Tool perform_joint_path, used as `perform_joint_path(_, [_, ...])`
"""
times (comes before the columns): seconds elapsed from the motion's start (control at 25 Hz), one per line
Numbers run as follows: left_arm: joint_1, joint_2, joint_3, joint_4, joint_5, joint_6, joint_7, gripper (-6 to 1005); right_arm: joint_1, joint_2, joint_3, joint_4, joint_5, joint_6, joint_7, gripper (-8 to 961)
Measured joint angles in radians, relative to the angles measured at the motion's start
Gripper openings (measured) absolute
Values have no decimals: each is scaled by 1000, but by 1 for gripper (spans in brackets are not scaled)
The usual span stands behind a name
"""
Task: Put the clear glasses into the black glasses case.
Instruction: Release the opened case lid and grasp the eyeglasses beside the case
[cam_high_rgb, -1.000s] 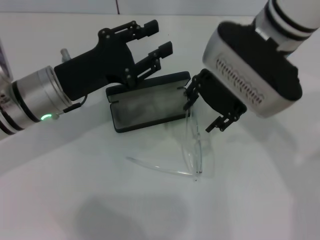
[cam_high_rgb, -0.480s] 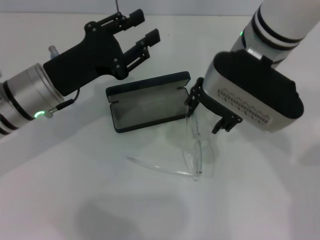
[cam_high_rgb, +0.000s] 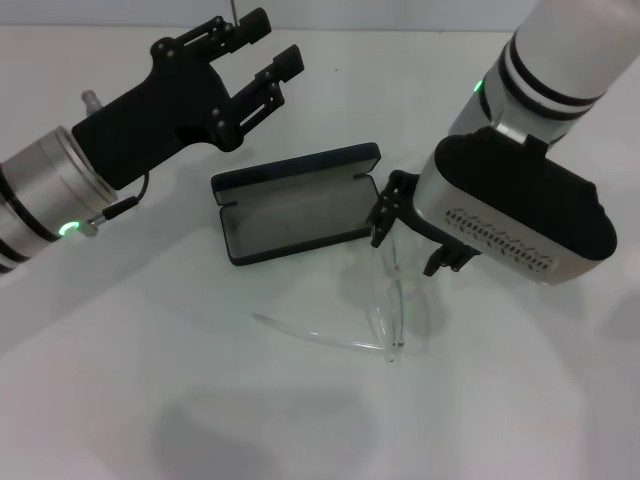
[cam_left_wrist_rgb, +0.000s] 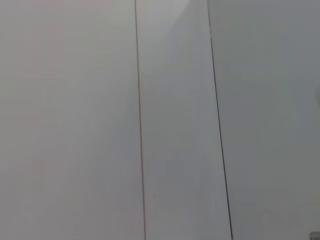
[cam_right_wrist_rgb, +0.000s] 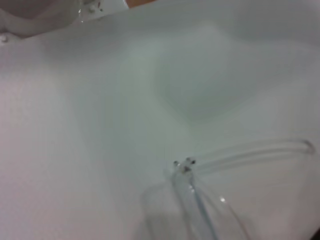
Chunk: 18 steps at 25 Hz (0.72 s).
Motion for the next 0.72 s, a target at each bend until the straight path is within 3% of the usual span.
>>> perform_joint_path(0.72, [8,0,0,-26,-8,-1,2,479,-25,0,-89,46,58,84,-65,590])
